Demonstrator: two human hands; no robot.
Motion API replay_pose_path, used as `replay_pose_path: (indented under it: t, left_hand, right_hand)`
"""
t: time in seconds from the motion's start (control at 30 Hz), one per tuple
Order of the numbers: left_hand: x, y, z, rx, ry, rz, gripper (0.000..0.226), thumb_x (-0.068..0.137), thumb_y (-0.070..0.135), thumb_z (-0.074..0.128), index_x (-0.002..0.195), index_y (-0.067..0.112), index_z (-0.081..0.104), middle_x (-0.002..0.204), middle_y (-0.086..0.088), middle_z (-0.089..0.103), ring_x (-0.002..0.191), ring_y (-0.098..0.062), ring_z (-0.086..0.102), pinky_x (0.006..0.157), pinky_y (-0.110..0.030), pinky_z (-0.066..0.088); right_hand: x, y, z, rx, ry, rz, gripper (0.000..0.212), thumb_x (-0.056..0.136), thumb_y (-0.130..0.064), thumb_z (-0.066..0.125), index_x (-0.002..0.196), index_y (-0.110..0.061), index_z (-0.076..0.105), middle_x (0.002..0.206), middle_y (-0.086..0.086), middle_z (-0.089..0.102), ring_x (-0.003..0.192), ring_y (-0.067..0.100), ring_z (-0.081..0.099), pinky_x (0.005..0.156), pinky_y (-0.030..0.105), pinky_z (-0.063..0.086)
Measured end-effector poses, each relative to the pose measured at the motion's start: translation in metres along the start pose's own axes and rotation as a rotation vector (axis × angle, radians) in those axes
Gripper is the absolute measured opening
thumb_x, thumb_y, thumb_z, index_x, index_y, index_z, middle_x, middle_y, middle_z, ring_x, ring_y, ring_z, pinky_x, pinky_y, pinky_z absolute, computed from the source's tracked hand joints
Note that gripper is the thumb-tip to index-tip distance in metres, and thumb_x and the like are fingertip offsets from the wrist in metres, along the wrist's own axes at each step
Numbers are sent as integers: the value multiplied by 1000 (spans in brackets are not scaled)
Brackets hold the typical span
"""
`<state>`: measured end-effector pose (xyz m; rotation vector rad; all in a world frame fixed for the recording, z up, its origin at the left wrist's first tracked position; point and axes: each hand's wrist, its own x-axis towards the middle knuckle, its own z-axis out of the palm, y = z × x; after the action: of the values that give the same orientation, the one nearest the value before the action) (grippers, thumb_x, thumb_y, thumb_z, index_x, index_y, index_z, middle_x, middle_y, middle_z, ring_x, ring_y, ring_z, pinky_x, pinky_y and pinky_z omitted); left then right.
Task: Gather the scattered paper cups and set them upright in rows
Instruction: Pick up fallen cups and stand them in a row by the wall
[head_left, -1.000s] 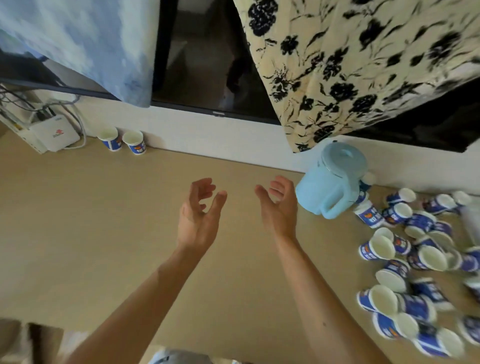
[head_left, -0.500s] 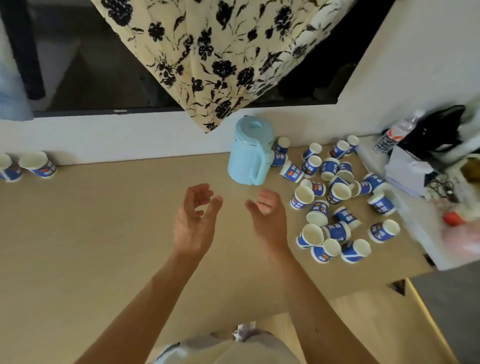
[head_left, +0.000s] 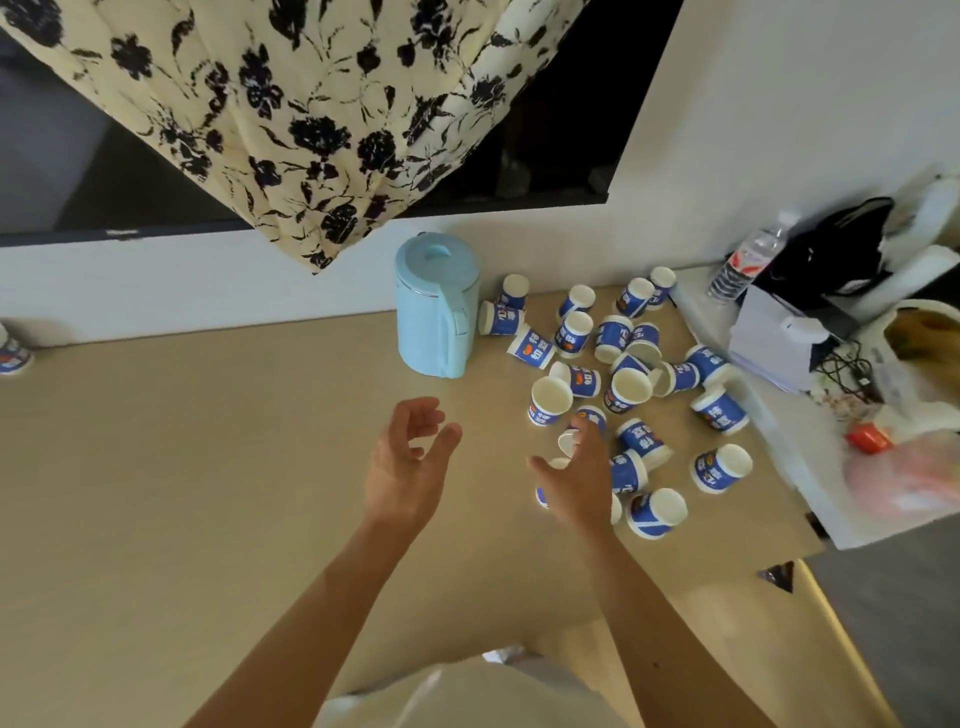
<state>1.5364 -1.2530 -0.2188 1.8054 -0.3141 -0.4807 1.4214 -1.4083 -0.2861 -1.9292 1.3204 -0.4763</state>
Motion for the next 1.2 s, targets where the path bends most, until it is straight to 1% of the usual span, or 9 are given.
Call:
replay_pose_path:
  t: [0.2,0.3,0.4,0.6,0.77,0.87,0.93,1.07,1.2]
  left_hand:
    - [-7,-13,63,33,36,-80,22,87,30,71,105,36,60,103,14,68,98,2,64,87,-30,52]
    - [-11,-22,86,44,73,-124,23,90,20,71,107,32,61,104,12,68,101,-5,65,86,-30,51]
    - [-15,-26,103,42,109,-148,23,89,17,71,108,27,62,103,8,68,100,-10,66,83,-30,50]
    - [-23,-34,115,113,148,-208,33,87,10,70,116,22,61,109,7,68,106,-14,63,86,-30,50]
    - [-28,-37,115,424,-26,-79,68,76,6,77,138,11,50,132,-1,59,123,-17,52,98,-19,35]
    - [-30,-34,126,503,-123,10,82,71,14,84,143,10,46,141,-2,55,130,-20,51,109,-32,36]
    - [-30,-33,135,482,-97,78,77,68,15,86,137,12,52,132,0,61,120,-21,58,102,-34,44]
    - [-29,-31,148,377,52,162,60,67,16,89,120,14,61,102,11,67,88,0,61,76,-4,41]
    - [-29,-32,148,318,58,193,57,66,10,89,116,13,62,97,24,62,88,16,60,72,0,40]
  right_hand:
    - [32,57,-6,-533,-287,-109,94,75,-44,79,152,-21,29,151,6,39,140,28,40,110,44,41]
    - [41,79,-4,-649,-416,-198,98,78,-45,76,157,-21,22,156,5,34,145,27,34,114,43,36]
    - [43,92,1,-676,-415,-307,90,83,-39,73,156,-21,24,154,5,38,142,26,39,112,39,37]
    - [55,90,0,-483,-424,-396,70,88,-32,70,148,-19,38,140,5,52,129,25,50,105,38,43]
    - [83,55,-32,-29,-708,-276,66,84,-32,79,142,-20,50,133,1,60,125,19,55,104,35,45]
    - [89,35,-50,-58,-792,-364,68,82,-41,81,140,-26,51,130,-4,64,122,14,58,100,31,48]
    - [89,24,-58,-65,-771,-410,72,80,-45,81,142,-29,49,130,-4,63,121,11,56,98,31,48]
    - [86,17,-70,-37,-750,-440,80,75,-51,84,144,-34,45,123,-6,61,111,8,54,90,25,45]
    - [85,18,-80,14,-841,-440,83,78,-55,80,148,-36,40,121,-10,60,109,6,58,87,21,47]
